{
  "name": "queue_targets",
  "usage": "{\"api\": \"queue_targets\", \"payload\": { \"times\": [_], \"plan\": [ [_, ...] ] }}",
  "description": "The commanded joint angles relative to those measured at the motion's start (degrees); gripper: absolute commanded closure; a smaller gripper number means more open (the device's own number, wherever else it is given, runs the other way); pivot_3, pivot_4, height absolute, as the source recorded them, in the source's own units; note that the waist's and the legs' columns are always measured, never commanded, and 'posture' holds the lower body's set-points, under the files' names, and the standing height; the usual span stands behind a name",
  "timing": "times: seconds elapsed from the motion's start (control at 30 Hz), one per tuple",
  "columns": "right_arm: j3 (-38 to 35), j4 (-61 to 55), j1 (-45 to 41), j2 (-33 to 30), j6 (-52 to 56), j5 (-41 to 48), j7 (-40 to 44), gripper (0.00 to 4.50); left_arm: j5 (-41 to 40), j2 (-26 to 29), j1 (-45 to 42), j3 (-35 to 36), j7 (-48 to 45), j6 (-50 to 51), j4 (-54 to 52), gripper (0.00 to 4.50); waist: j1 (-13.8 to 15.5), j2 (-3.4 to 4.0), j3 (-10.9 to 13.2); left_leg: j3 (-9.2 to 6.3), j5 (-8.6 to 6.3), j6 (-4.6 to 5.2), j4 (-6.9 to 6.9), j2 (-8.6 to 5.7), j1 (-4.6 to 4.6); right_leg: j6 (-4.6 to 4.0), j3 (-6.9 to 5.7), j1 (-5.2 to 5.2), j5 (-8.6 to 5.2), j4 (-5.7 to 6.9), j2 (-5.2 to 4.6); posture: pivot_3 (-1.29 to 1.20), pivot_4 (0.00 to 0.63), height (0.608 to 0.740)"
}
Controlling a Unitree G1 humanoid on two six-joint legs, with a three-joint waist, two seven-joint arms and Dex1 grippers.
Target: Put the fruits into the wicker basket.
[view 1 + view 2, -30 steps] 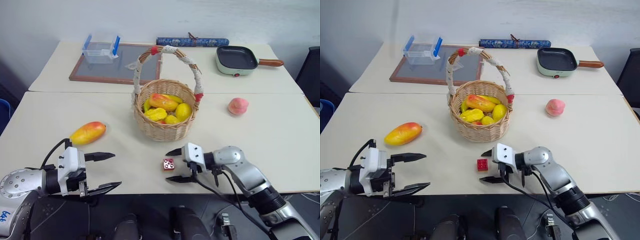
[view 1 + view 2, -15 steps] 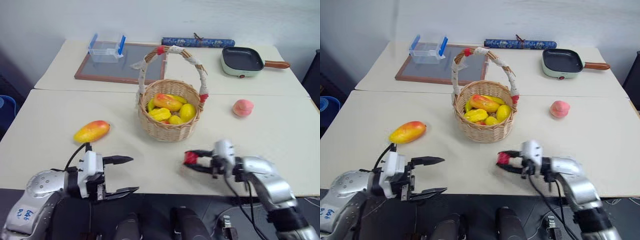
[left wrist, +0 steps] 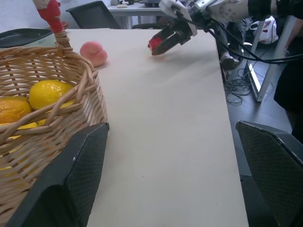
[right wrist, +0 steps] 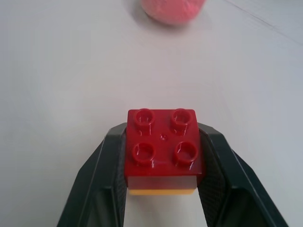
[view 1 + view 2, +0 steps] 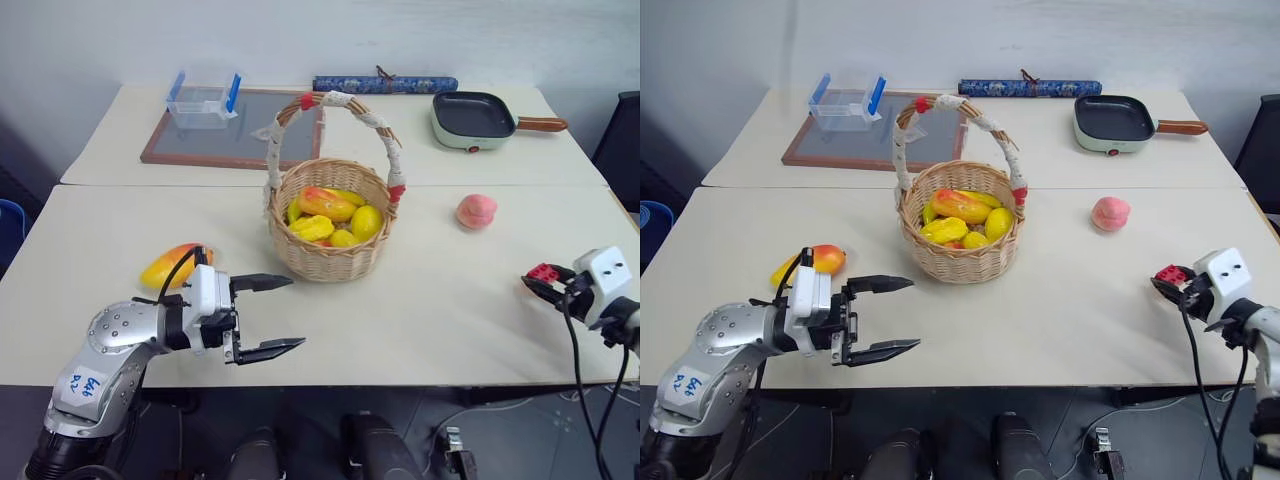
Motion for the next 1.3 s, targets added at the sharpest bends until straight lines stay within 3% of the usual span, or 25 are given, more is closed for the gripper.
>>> {"api": "queue_targets", "payload": {
  "times": [0.03,0.17,0.27,0.47,0.53,0.67,0.77,0.87,1.03,1.17,1.3],
  "plan": [
    [-0.9,7.1,-3.8,-0.4,-5.3,0.1,0.5,1.38,-0.2,2.3,0.1,4.6,0.6,-0.4,0.2,0.00,-0.1,-0.01,0.0,0.02,0.01,-0.01,0.01,0.00,0.01,0.01,0.03,0.01,0.00,-0.01,0.01,0.00,0.150,0.740],
    [-6.3,3.3,-5.0,0.8,-7.5,7.4,2.8,0.02,-2.2,6.7,3.3,14.1,0.4,1.8,3.1,0.00,-0.2,0.02,0.0,0.03,0.03,-0.04,0.02,0.02,0.01,0.02,0.04,0.00,0.00,0.00,0.00,0.00,0.150,0.740],
    [-8.8,-9.7,-1.2,2.6,-7.2,12.3,3.5,0.02,-3.6,8.5,10.5,23.9,-0.9,3.1,6.1,0.00,-0.4,0.13,0.1,0.03,0.02,-0.06,-0.05,0.07,-0.01,0.03,0.05,-0.05,0.00,-0.01,0.01,0.00,0.150,0.740],
    [-1.6,-45.3,12.2,6.5,4.2,22.9,7.8,0.02,-0.7,10.9,22.3,41.1,-3.4,0.5,21.7,0.00,-0.4,0.06,0.1,-0.11,-0.09,-0.16,-0.12,0.19,-0.06,0.02,-0.14,-0.08,-0.04,-0.03,0.01,0.00,0.150,0.740],
    [0.8,-52.5,14.9,8.3,6.5,26.5,9.2,0.02,0.3,11.5,23.1,44.6,-1.7,-0.1,26.7,0.00,-0.1,0.03,0.1,-0.15,-0.25,0.03,-0.14,0.22,-0.04,-0.04,-0.19,-0.08,-0.07,-0.01,0.00,0.00,0.150,0.740],
    [8.4,-60.1,14.3,15.2,5.5,25.2,7.7,0.02,5.1,15.0,24.6,48.0,0.7,-2.5,38.1,0.00,0.0,0.00,0.0,-0.15,-0.42,0.08,-0.12,0.14,-0.05,-0.11,-0.26,-0.07,-0.03,-0.01,-0.20,0.00,0.150,0.740],
    [11.9,-62.4,13.5,18.5,6.8,25.0,6.3,0.02,5.8,17.8,24.4,45.0,-2.2,-1.8,39.0,0.00,0.4,-0.18,-0.1,-0.20,-0.49,0.02,-0.15,0.14,-0.10,-0.22,-0.38,-0.12,-0.08,-0.02,-0.33,0.00,0.150,0.740],
    [15.1,-63.2,13.4,20.5,7.6,23.9,5.5,0.02,3.5,23.5,19.9,36.7,-7.7,4.5,34.4,0.00,1.3,-0.34,-0.2,-0.28,-0.54,-0.06,-0.18,0.05,-0.15,-0.32,-0.73,-0.12,-0.14,-0.02,-0.66,0.00,0.150,0.740],
    [17.6,-62.6,11.9,22.4,6.8,21.7,4.7,0.02,5.7,27.5,-1.0,18.4,-9.8,7.8,33.7,0.00,1.6,-0.26,-0.1,-0.13,-0.42,-0.07,-0.25,0.05,-0.25,-0.58,-1.44,-0.08,-0.26,0.00,-1.21,0.00,0.150,0.740],
    [16.9,-62.6,13.0,21.3,5.9,20.1,5.0,0.02,14.3,26.5,-18.3,1.1,-13.4,8.1,38.9,0.00,1.4,-0.24,-0.1,0.01,-0.26,0.18,-0.13,0.08,-0.34,-0.33,-2.08,-0.12,-0.14,0.12,-1.25,0.00,0.150,0.740],
    [16.5,-63.3,14.1,21.1,5.8,19.6,4.2,0.02,21.4,21.8,-29.1,-7.2,-11.0,7.0,47.1,0.00,1.4,-0.24,-0.1,0.31,-0.35,-0.05,-0.03,0.12,-0.32,-0.23,-2.27,-0.30,-0.14,0.27,-0.89,0.00,0.150,0.740]
  ]
}}
